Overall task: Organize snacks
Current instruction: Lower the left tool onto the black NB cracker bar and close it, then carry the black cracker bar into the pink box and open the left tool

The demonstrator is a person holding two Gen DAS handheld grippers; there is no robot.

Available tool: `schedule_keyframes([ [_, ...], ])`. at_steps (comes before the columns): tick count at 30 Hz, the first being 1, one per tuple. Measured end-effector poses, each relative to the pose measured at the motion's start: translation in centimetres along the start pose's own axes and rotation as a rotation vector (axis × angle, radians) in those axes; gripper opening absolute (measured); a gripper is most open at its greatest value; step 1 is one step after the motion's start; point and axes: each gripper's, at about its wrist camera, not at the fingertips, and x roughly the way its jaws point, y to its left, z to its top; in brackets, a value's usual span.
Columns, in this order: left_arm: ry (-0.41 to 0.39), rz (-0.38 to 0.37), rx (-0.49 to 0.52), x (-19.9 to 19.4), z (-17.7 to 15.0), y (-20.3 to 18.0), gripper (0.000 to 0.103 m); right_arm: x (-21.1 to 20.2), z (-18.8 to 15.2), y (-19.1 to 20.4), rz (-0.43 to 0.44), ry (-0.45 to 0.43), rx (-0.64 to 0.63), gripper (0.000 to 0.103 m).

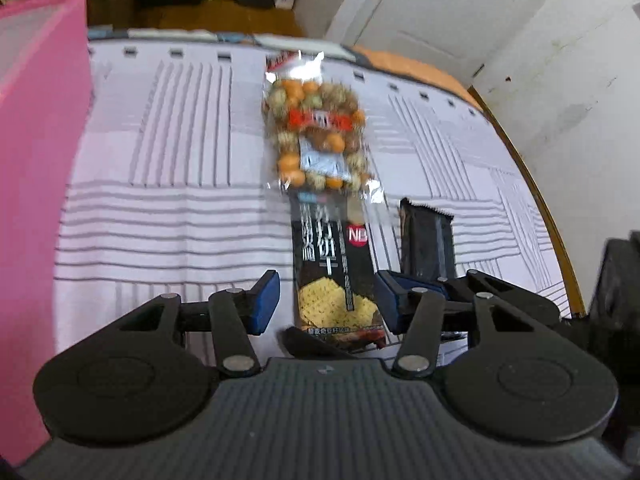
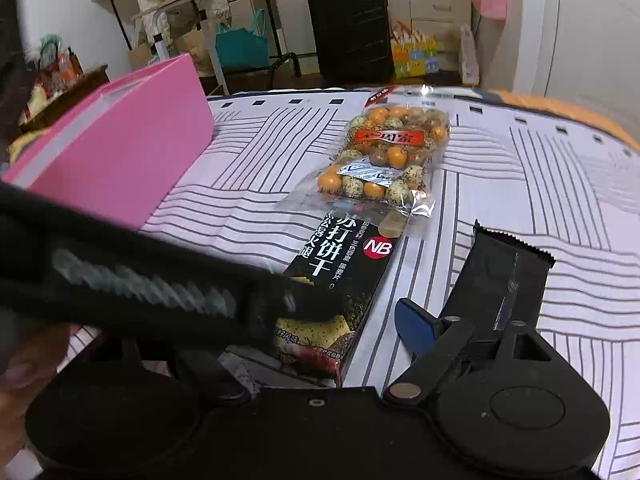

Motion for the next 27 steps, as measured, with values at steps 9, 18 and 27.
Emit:
schedule_keyframes([
  [9,0.059,-0.124,-0.005,0.5,-0.5,0.0,0.036,-1.4,-0.4,1.2,-0.083,-0.018,-0.048,0.069],
  [18,0.077,-0.108,-0.011,-2.4,-1.3,-1.0,0.036,-4.6,-0.9,3.1,-0.089,-0.036,-0.053,0.069],
  [27,0.035,-0.117,0.008,-8.0,-2.6,-2.8,0.036,-9.7,-0.7,6.1,-0.111,-0.055,-0.126,0.069],
])
